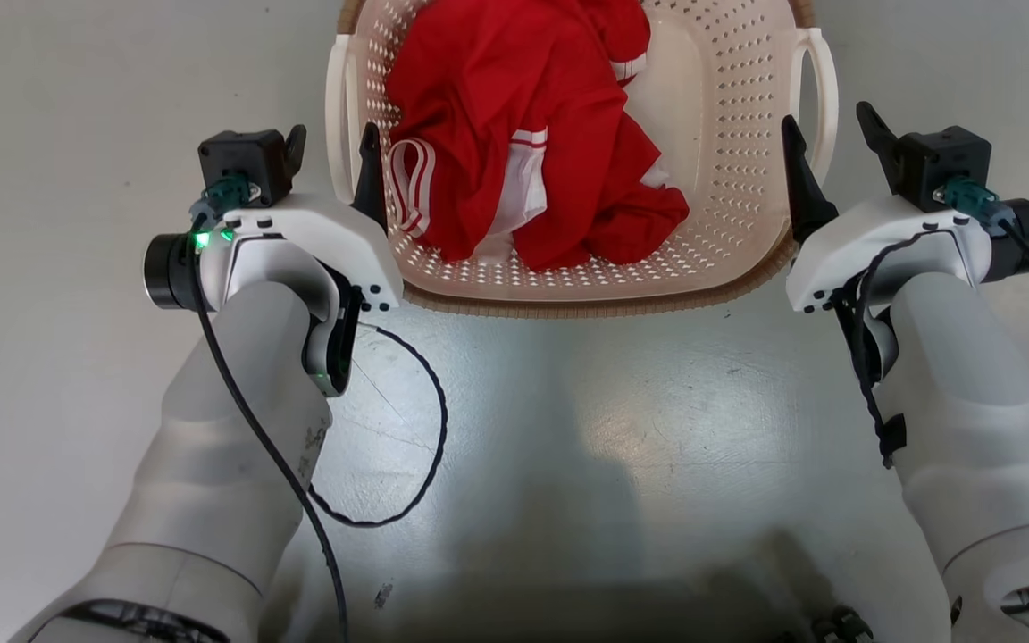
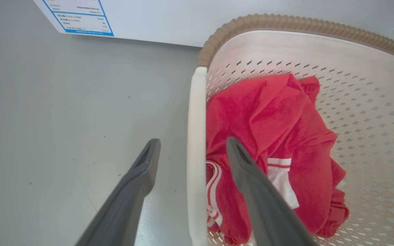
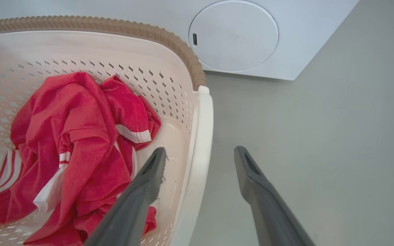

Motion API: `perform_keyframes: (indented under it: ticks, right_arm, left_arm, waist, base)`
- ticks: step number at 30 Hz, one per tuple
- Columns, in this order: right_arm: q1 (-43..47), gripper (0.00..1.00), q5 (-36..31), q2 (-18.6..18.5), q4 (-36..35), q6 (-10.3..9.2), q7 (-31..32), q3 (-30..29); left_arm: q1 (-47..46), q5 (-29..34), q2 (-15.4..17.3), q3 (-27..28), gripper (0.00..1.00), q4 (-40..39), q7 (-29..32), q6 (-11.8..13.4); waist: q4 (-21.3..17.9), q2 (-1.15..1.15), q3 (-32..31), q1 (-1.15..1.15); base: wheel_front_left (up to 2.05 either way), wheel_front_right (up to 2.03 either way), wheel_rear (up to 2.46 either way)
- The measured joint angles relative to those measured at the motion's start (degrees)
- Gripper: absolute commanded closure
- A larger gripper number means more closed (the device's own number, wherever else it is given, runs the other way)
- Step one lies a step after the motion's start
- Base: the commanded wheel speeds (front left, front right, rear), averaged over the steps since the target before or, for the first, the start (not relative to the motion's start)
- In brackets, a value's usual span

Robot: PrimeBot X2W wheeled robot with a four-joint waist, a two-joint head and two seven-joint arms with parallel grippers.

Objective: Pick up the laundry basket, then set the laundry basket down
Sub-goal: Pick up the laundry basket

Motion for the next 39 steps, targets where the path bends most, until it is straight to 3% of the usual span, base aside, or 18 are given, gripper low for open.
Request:
perform_keyframes:
  ticks: [17, 39]
  right_arm:
    - [-4.54, 0.0, 5.13, -0.09, 3.55, 0.01, 0.0, 4.28]
    - [-4.58, 0.0, 8.64, -0.12, 4.57, 0.01, -0.01, 7.37]
  left_arm:
    - [-6.3, 0.01, -0.05, -2.34, 0.0, 6.93, -0.01, 0.34]
    - [-8.08, -1.45, -0.07, -5.58, 0.0, 9.44, -0.01, 0.33]
  waist:
    - [-0.82, 0.0, 3.27, 0.0]
    - [-1.2, 0.0, 3.53, 0.0]
  base:
    - [0.0, 0.0, 0.0]
    - [0.0, 0.0, 0.0]
